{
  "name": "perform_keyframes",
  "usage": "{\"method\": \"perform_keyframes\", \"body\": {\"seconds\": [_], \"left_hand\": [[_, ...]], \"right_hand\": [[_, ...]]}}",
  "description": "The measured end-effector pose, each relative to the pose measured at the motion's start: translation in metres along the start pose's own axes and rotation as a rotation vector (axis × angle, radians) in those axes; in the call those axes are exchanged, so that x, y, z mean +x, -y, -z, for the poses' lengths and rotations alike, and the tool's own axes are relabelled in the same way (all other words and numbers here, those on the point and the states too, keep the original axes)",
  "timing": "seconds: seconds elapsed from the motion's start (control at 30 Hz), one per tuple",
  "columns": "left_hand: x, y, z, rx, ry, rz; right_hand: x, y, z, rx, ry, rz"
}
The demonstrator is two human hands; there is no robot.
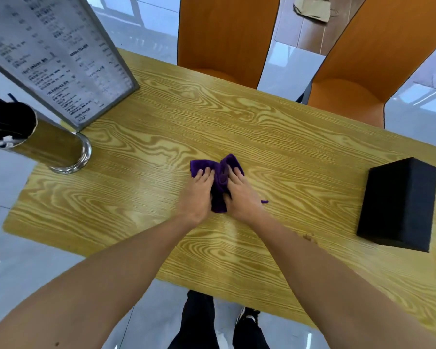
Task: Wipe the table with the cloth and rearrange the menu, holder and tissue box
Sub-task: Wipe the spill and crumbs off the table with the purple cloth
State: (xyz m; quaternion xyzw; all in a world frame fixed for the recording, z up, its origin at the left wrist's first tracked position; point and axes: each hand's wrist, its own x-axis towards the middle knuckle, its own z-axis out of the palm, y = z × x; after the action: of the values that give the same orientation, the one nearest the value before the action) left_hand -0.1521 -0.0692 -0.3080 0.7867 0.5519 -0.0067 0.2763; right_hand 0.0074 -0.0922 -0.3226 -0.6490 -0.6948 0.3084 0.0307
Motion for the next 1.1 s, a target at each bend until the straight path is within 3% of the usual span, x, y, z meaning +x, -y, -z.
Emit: {"method": "perform_keyframes", "body": {"seconds": [0.2, 0.37, 0.57, 0.73, 0.93, 1.1], "left_hand": [[-0.089, -0.017, -0.032, -0.007, -0.007, 0.078], [-0.140, -0.047, -0.059, -0.052, 0.021, 0.125], [-0.098, -0.094, -0.047, -0.042, -0.014, 0.113], [-0.053, -0.134, -0.053, -0.061, -0.011, 0.081], [-0.026, -0.156, -0.082, 0.230, -0.002, -0.051], [-0.050, -0.176, -0.105, 0.168, -0.004, -0.137]], "right_hand": [[-0.085, 0.013, -0.024, -0.045, 0.030, 0.071], [-0.132, -0.013, -0.020, -0.190, 0.177, 0.086], [-0.132, -0.067, 0.049, -0.273, 0.082, -0.139], [-0.130, -0.117, 0.080, -0.202, 0.079, -0.301], [-0.154, -0.161, 0.075, -0.027, -0.006, -0.308], [-0.188, -0.165, 0.053, 0.025, -0.025, -0.293]]}}
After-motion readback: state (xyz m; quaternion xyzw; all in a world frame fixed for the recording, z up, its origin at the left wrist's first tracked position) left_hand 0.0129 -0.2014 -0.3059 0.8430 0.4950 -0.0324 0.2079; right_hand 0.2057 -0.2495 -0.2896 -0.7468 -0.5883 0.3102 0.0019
